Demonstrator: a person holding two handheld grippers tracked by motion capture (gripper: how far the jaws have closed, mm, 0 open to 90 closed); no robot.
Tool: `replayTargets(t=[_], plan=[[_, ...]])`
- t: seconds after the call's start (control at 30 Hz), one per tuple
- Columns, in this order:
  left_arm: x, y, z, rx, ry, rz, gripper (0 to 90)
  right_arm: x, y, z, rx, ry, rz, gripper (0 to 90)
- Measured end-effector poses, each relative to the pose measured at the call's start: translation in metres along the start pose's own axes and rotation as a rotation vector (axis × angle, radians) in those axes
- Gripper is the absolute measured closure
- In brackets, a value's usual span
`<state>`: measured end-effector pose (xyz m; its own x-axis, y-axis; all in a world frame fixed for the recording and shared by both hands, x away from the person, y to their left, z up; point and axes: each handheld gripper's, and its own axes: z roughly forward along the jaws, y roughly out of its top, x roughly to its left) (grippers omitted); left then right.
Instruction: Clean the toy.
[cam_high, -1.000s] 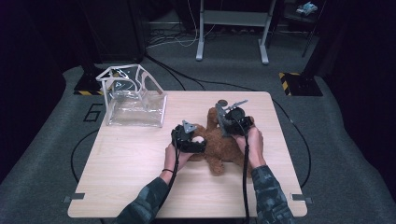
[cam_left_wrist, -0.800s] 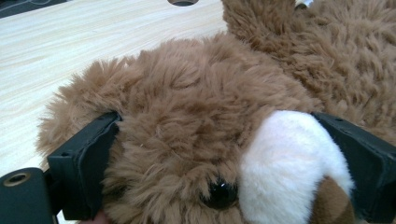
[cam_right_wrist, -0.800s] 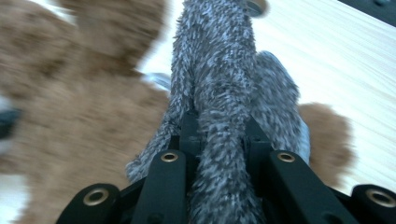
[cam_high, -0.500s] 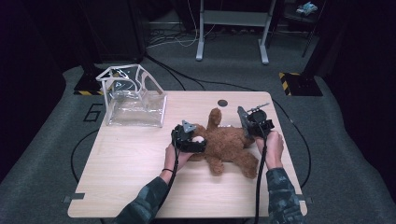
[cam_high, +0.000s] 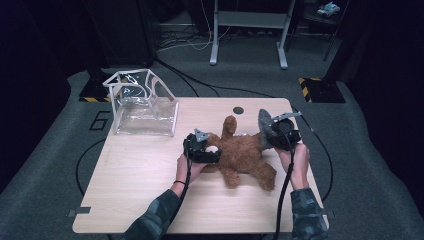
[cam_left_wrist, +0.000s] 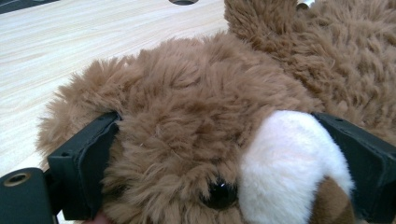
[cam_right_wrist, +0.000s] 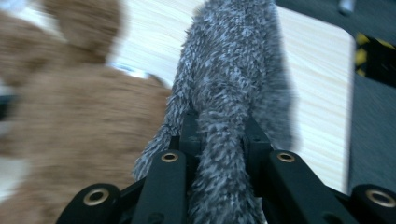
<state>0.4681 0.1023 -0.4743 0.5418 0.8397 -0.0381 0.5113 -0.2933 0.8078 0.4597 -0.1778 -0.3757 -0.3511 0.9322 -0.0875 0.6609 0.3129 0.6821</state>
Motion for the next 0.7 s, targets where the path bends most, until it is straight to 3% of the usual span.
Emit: replayTargets(t=[0.2, 0.37, 0.47, 0.53, 0.57, 0.7], plan=[[0.000, 0.001, 0.000, 0.005, 0.002, -0.008, 6.8, 0.053, 0.009, -0.003, -0.041, 0.170, -0.096, 75.9], [0.000, 0.001, 0.000, 0.006, 0.005, -0.004, 6.8, 0.099, 0.015, 0.023, -0.008, 0.242, -0.175, 75.6], [0.000, 0.001, 0.000, 0.006, 0.006, -0.003, 6.8, 0.112, 0.016, 0.043, 0.018, 0.247, -0.198, 75.7], [0.000, 0.001, 0.000, 0.006, 0.004, -0.004, 6.8, 0.115, 0.013, 0.051, 0.040, 0.205, -0.215, 76.1], [0.000, 0.001, 0.000, 0.005, 0.004, -0.002, 6.8, 0.113, 0.012, 0.054, 0.040, 0.197, -0.231, 76.5], [-0.001, 0.000, 0.000, 0.001, 0.003, -0.010, 6.8, 0.101, 0.007, 0.048, 0.038, 0.178, -0.196, 77.0]])
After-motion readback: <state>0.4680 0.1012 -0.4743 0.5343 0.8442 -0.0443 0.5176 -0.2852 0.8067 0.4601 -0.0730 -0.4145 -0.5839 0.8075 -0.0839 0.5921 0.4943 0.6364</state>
